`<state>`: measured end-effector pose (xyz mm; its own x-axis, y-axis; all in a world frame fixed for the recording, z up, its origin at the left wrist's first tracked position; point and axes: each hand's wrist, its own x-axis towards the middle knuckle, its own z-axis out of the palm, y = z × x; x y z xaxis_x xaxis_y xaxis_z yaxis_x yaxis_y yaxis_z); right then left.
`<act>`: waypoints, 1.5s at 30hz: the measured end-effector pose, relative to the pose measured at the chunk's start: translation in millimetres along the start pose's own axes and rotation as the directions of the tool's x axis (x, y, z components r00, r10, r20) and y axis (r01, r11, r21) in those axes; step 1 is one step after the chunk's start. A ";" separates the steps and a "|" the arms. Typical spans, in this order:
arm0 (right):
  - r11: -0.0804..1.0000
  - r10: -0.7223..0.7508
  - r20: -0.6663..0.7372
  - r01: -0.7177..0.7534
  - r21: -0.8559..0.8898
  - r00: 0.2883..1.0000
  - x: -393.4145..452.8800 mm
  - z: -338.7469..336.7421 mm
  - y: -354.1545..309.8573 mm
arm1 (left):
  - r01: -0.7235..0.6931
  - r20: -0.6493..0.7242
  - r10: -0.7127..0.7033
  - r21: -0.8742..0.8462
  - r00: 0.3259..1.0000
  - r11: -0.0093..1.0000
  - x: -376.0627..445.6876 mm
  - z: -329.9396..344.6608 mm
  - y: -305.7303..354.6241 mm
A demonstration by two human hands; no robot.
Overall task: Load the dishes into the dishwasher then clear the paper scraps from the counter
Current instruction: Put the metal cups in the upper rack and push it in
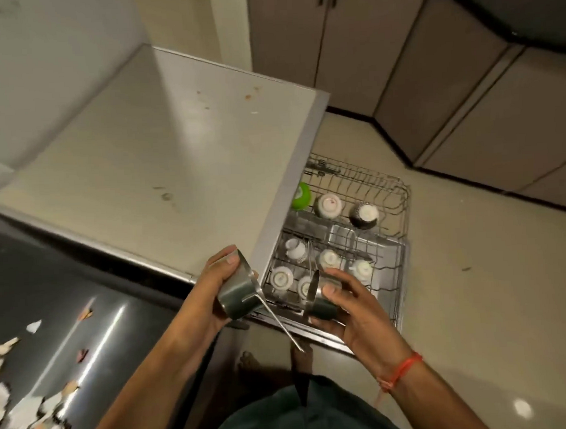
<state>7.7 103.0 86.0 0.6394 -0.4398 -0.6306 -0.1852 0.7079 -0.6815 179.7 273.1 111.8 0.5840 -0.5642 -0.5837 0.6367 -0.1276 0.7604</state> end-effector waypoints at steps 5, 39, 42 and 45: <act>0.998 -0.003 -0.140 0.012 0.062 0.990 1.2 -29.7 3.2 | 0.151 0.103 -0.176 0.212 0.979 0.965 17.6 35.8 -7.5; 0.870 -0.133 -0.201 0.017 -0.492 0.971 162.3 -188.6 -35.2 | 0.518 -0.397 -0.404 0.239 0.824 0.822 312.2 168.5 -77.1; 0.862 -0.148 -0.211 0.021 -0.506 0.966 174.9 -180.7 -22.3 | 0.491 -0.401 -0.380 0.219 0.833 0.843 339.0 173.3 -76.5; 0.844 -0.153 -0.212 0.016 -0.536 0.965 188.1 -176.9 -17.6 | 0.460 -0.414 -0.361 0.169 0.836 0.872 357.2 170.4 -77.5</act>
<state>-0.8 -90.0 -86.3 0.4875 -0.6497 -0.5833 -0.5462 0.2944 -0.7843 253.2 -57.5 -107.1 0.4665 -0.0880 -0.8801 0.7388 -0.5084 0.4424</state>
